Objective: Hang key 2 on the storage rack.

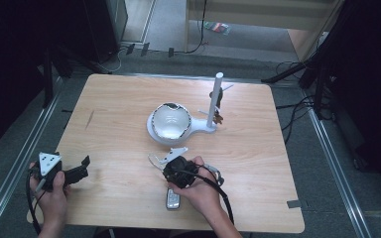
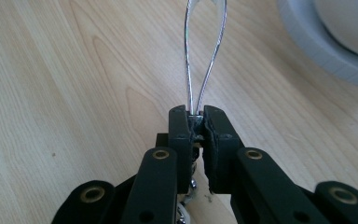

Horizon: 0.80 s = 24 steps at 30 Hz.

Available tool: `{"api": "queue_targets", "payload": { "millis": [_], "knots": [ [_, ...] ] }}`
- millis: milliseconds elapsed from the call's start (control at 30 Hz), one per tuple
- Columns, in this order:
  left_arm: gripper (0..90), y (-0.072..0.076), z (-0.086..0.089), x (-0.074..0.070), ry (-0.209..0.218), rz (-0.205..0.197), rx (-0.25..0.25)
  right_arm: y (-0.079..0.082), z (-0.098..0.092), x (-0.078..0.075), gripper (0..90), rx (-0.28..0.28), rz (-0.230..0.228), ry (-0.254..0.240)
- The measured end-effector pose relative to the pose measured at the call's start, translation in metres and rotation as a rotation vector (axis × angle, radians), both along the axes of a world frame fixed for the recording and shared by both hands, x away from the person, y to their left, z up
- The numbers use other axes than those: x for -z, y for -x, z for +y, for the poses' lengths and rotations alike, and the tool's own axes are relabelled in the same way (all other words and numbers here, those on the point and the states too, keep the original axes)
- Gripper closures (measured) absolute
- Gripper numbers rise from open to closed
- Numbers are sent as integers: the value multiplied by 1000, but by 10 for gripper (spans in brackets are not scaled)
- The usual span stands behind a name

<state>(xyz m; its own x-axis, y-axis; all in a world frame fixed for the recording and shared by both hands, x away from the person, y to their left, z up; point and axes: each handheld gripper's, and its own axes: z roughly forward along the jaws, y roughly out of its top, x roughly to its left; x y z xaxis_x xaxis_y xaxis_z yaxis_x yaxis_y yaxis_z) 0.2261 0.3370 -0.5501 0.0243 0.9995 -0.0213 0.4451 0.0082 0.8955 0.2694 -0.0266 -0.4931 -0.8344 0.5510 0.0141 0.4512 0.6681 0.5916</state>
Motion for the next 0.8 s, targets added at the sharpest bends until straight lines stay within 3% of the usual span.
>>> {"api": "queue_targets", "payload": {
  "millis": [800],
  "knots": [
    [2, 0, 0, 0, -7, -2, -2, -1, -32, -32, 835, 107, -125, -120]
  ]
}}
